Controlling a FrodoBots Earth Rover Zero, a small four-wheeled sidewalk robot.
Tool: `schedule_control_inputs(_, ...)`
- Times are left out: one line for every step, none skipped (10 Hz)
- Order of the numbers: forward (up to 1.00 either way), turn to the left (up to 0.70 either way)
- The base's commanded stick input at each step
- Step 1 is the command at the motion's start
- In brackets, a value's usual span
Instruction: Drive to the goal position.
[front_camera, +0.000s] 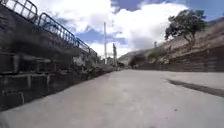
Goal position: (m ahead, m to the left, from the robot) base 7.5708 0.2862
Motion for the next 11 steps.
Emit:
schedule_control_inputs(0.70, 0.00)
schedule_control_inputs(0.70, 0.00)
schedule_control_inputs(0.70, 0.00)
schedule_control_inputs(0.70, 0.00)
schedule_control_inputs(0.70, 0.00)
schedule_control_inputs(0.70, 0.00)
schedule_control_inputs(0.70, 0.00)
schedule_control_inputs(0.70, 0.00)
schedule_control_inputs(0.70, 0.00)
schedule_control_inputs(0.70, 0.00)
schedule_control_inputs(0.70, 0.00)
